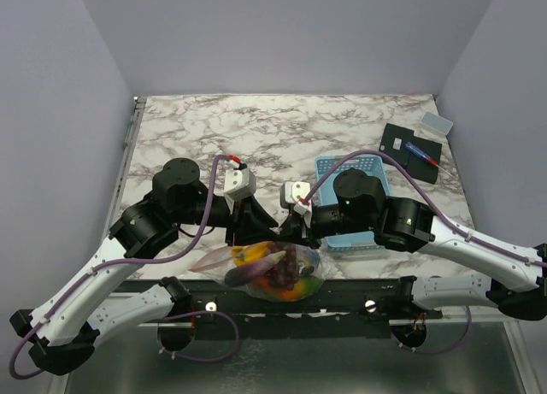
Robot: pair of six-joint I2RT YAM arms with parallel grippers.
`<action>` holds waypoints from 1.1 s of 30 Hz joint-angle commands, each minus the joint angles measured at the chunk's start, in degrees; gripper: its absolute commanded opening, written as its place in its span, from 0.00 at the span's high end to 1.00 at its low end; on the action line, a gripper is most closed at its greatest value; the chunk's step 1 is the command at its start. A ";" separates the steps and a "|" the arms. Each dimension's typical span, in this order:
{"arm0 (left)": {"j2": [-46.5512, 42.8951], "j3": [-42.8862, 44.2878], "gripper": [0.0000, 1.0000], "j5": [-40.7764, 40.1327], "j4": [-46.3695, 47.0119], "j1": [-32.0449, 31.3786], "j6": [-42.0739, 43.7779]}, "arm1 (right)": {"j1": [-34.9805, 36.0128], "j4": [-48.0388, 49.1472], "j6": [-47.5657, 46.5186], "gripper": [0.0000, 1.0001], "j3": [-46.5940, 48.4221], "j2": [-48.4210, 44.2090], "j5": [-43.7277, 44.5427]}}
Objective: Place the food in the zip-top bag and seal the zipper
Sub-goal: Zip the zipper food storage bag.
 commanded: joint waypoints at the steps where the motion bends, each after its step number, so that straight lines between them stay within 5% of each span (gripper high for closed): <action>1: -0.30 0.44 0.68 1.75 0.97 -0.22 -0.17 | 0.08 1.39 0.51 0.99 0.82 0.22 0.93; 7: -0.10 0.22 0.82 2.03 1.19 -0.21 -0.20 | 0.08 1.56 0.58 0.99 0.41 0.31 1.00; 9: -0.17 0.18 1.00 1.94 1.24 -0.20 -0.31 | 0.08 1.58 0.59 0.99 0.18 0.22 1.17; 33: -2.19 -2.49 1.00 1.70 1.39 -0.21 -1.01 | 0.08 9.23 2.17 1.00 -3.41 -8.51 11.54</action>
